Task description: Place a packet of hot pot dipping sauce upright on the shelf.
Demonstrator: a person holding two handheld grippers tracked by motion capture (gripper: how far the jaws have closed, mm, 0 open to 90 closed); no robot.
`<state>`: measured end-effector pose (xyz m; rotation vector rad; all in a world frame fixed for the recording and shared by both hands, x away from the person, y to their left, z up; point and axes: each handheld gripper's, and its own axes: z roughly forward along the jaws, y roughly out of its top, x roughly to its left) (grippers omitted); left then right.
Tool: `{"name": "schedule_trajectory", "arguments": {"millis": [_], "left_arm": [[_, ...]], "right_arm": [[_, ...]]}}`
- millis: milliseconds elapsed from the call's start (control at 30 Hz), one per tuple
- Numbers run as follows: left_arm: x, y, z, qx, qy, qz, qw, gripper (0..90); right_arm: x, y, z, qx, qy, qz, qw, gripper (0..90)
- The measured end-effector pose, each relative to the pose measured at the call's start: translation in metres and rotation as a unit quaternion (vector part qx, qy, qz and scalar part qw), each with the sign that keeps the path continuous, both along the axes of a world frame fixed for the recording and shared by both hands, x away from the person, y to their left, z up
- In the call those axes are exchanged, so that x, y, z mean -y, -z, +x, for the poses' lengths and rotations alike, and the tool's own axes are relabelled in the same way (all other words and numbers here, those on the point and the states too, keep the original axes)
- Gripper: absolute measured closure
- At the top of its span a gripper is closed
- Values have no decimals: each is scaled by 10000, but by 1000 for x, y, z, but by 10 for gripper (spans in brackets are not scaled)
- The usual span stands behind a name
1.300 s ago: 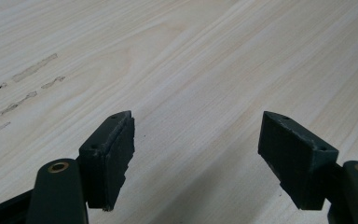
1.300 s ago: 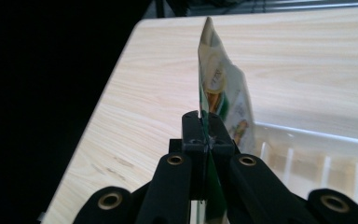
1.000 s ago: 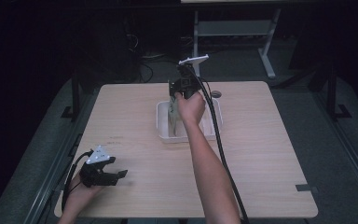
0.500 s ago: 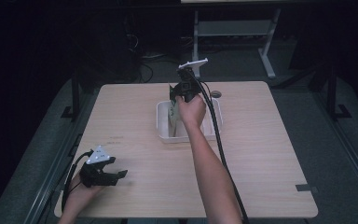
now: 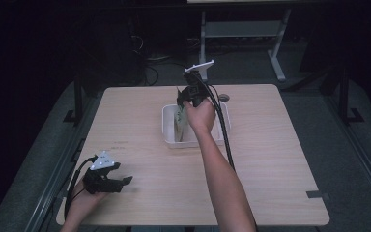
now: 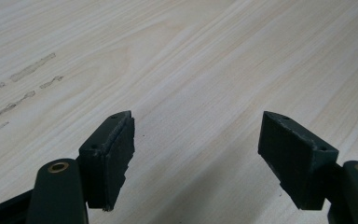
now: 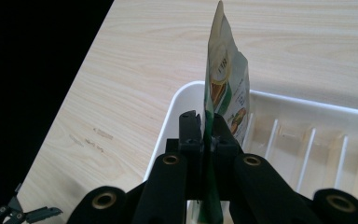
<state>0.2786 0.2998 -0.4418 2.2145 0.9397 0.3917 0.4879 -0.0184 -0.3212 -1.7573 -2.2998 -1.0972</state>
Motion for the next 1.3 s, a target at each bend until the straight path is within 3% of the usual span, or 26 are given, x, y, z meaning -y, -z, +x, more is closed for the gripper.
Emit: {"name": "schedule_trajectory", "arguments": {"millis": [467,1300], "left_arm": [[0,0,0,2,3,25,10000,264],[1,1,0,-19,-7,32,10000,263]], "right_arm": [[2,-5,-3,-5,-138,-172,9998,797],[17,-19,-12,65,-368,-172,9992,744]]}}
